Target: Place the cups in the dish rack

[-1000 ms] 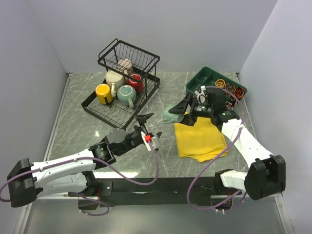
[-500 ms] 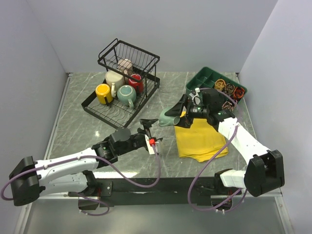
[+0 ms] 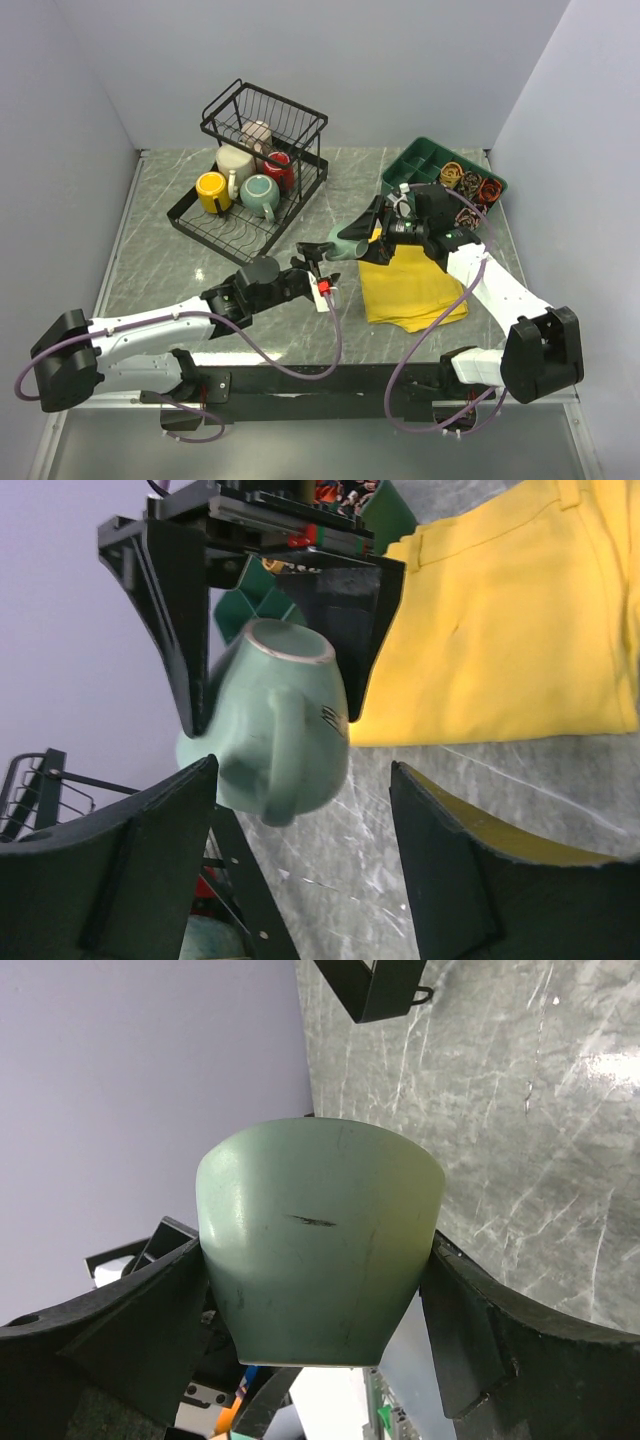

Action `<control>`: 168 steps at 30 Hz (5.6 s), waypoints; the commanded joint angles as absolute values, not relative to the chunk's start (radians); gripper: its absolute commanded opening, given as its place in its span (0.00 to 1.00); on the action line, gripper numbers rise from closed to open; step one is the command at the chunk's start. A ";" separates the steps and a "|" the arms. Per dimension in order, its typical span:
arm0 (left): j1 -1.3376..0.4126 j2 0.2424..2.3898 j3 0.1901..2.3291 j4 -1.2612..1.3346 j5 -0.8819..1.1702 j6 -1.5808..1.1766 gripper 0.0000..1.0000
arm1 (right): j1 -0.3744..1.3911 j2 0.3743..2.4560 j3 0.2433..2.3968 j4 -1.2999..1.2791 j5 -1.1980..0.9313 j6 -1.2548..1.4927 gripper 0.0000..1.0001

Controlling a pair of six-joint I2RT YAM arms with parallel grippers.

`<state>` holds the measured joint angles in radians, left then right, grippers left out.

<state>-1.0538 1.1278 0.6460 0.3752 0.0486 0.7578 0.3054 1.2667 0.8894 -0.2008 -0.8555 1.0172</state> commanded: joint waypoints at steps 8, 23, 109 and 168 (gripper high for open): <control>-1.052 1.167 0.696 0.479 0.006 0.815 0.59 | 0.314 1.227 0.881 -0.121 -0.902 1.061 0.07; -1.054 1.189 0.715 0.468 -0.046 0.882 0.09 | 0.313 1.232 0.862 -0.060 -0.960 1.167 0.07; -0.494 1.252 0.344 1.063 -0.555 -0.250 0.01 | -0.158 1.416 1.118 -1.440 -1.397 -1.328 1.00; -0.509 1.369 0.296 1.074 -0.597 -0.433 0.59 | -0.187 1.428 1.121 -1.440 -1.391 -1.315 1.00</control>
<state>-0.5041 1.4876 0.3088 1.0870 -0.5747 -0.4313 -0.1795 1.4284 1.0863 -1.3388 -1.3746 -1.3025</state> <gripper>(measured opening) 0.530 0.998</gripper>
